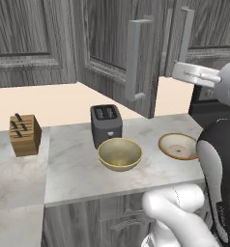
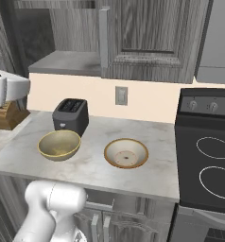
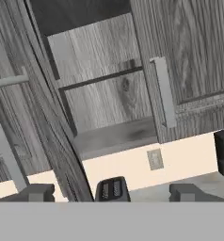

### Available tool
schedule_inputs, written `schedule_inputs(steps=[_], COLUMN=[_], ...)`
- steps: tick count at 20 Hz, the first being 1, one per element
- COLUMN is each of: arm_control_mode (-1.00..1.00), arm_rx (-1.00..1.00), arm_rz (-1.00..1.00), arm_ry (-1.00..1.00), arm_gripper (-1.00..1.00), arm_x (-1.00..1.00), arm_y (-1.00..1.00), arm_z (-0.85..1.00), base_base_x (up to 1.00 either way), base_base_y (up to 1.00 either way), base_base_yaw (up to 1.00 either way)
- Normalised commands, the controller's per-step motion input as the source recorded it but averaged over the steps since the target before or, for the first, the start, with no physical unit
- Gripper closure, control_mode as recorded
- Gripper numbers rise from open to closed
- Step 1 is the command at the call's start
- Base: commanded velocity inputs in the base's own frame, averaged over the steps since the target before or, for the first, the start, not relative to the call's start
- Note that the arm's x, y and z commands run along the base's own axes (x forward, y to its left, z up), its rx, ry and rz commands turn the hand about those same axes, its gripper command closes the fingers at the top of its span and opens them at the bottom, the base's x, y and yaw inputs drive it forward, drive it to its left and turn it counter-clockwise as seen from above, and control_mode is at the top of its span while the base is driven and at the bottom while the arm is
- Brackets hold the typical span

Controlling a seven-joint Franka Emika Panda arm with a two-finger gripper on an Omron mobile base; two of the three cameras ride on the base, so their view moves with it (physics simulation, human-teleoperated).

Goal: Open the cabinet. Pick the bowls from the counter and place them in the cabinet. Then close the cabinet.

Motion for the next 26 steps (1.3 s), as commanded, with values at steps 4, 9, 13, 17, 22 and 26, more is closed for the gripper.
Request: schedule_inputs(steps=[4,9,13,17,22,26], arm_control_mode=[-1.0,-1.0,-1.0,-1.0,-1.0,-1.0], arm_rx=[0.5,0.51,0.39,0.56,0.52,0.25], arm_rz=[0.0,0.02,0.05,0.03,0.06,0.1], arm_ry=[0.25,0.08,-0.17,-0.05,0.0,0.0], arm_gripper=[-1.0,-1.0,-1.0,-1.0,-1.0,-1.0], arm_x=[-0.79,-0.08,0.0,0.3,0.62,0.6], arm_y=[-0.95,-0.75,-0.23,-0.46,-0.04,0.0], arm_z=[0.15,-0.46,-1.0,-0.95,-0.62,0.06], base_base_x=[0.0,0.0,0.0,0.0,0.0,0.0], base_base_y=[0.0,0.0,0.0,0.0,0.0,0.0], base_base_yaw=[0.0,0.0,0.0,0.0,0.0,0.0])
